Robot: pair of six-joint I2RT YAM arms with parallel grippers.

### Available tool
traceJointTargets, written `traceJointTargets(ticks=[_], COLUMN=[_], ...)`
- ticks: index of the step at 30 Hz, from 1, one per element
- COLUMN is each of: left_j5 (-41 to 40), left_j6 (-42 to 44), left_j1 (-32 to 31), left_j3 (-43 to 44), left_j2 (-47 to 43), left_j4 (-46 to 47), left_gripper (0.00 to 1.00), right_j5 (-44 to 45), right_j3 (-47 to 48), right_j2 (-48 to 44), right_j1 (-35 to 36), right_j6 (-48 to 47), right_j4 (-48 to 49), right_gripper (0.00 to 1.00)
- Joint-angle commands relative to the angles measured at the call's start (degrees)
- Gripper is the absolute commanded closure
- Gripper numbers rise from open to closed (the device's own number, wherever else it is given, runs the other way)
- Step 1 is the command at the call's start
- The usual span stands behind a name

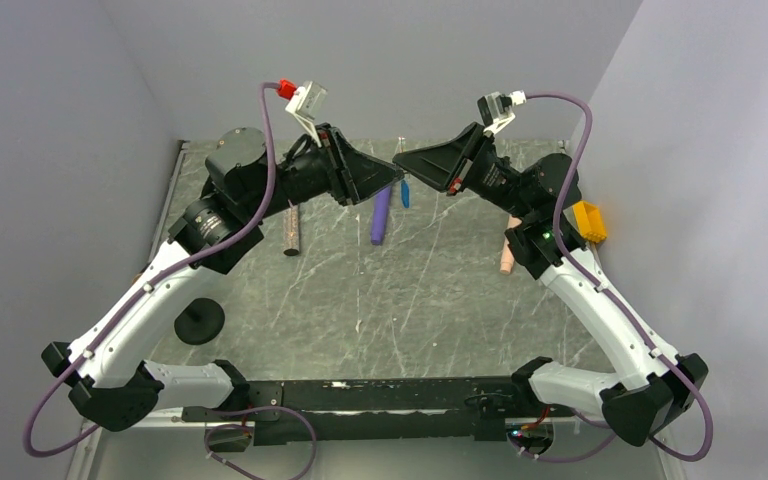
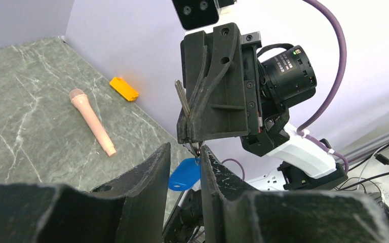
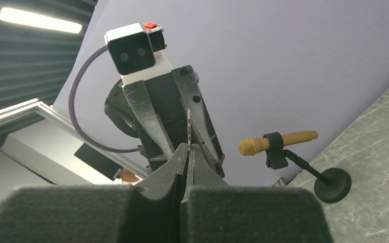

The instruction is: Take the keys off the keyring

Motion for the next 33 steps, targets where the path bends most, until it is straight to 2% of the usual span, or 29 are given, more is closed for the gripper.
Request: traceJointTargets(ticks=[1, 18, 25, 33], left_j5=[1.1, 3.2, 3.8, 2.3], left_j6=[-1.4, -3.8, -4.6, -3.6], left_j1=[0.6, 1.0, 1.0, 1.2], left_j3=[1.7, 1.8, 2.3, 4.2], left_j2=[-1.4, 0.1, 0.7, 1.4], left_j4=[3.0, 5.9, 5.6, 0.8], left_gripper=[0.67, 0.82, 1.00, 1.00], right_j5=[-0.7, -2.0, -1.7, -1.6], right_j3=[0.0, -1.2, -1.9, -1.8], right_j2=[-1.7, -1.4, -1.9, -2.7], right_j1=[0.2, 0.4, 0.5, 0.5], right_j6=[-0.9, 1.4, 1.1, -0.6], right_j4=[4.3, 9.5, 10.5, 8.4], right_gripper=[1.00, 1.00, 1.00, 1.00])
